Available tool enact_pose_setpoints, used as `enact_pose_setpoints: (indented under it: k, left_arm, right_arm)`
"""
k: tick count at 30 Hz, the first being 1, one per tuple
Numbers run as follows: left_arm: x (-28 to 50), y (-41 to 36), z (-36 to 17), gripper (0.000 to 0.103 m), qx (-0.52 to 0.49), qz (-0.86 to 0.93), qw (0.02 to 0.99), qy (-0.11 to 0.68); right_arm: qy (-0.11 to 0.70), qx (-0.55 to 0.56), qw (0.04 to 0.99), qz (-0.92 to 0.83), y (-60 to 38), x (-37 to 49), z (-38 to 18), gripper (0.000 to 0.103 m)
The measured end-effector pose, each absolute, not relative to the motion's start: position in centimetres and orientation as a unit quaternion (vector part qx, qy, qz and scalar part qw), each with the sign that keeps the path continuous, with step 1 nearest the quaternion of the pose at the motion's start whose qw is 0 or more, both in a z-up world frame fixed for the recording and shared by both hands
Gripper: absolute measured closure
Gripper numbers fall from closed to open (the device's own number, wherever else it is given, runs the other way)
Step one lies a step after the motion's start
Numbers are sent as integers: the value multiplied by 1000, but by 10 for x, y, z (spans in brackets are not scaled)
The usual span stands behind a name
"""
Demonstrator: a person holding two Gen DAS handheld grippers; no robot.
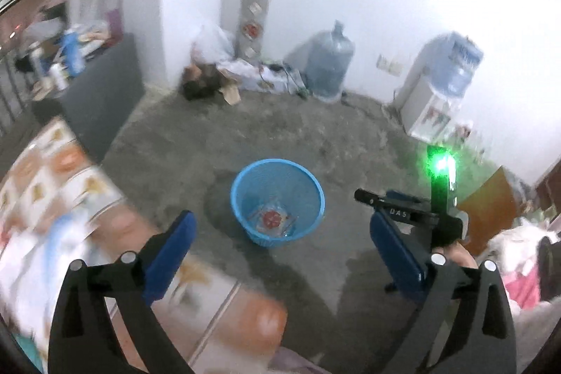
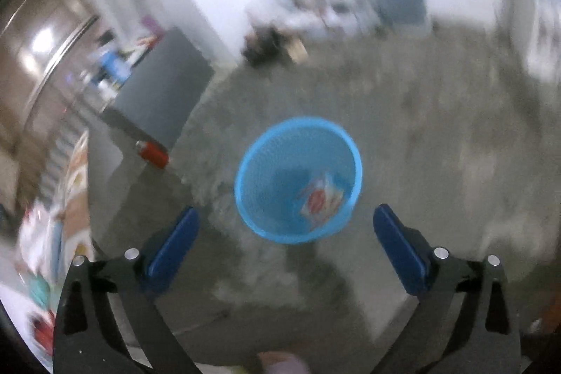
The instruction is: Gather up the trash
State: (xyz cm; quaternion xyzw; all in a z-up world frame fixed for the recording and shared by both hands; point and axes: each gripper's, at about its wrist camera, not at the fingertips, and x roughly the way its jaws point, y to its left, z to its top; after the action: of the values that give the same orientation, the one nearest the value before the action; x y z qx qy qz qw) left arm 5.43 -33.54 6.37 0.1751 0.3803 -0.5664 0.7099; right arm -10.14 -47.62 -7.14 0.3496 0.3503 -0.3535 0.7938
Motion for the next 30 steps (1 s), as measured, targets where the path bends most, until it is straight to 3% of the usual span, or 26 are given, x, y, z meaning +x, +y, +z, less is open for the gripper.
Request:
enact_pose_setpoints:
  k: [6, 13, 18, 23, 27, 30]
  left_arm:
    - [82, -183, 94, 6, 96, -470, 782, 399]
    - [84, -38, 65, 6, 70, -312, 868, 380]
    - [78, -7, 22, 6, 79, -284, 879, 375]
    - [84, 2, -10, 6, -1, -304, 861, 408]
    - [97, 4, -27, 25, -33, -298, 860, 413]
    - [104, 1, -38, 33, -41, -304, 852, 424]
  right_arm:
    - [313, 218, 874, -300, -404, -76, -11, 7]
    - [319, 190, 911, -182, -336, -35, 10, 7]
    - [370, 239, 895, -65, -294, 5, -2, 10]
    - [406, 290, 866, -9, -276, 40, -13, 19]
    - [424, 312, 850, 8, -256, 56, -10, 23]
    - [430, 324, 842, 17, -246, 63, -8, 27]
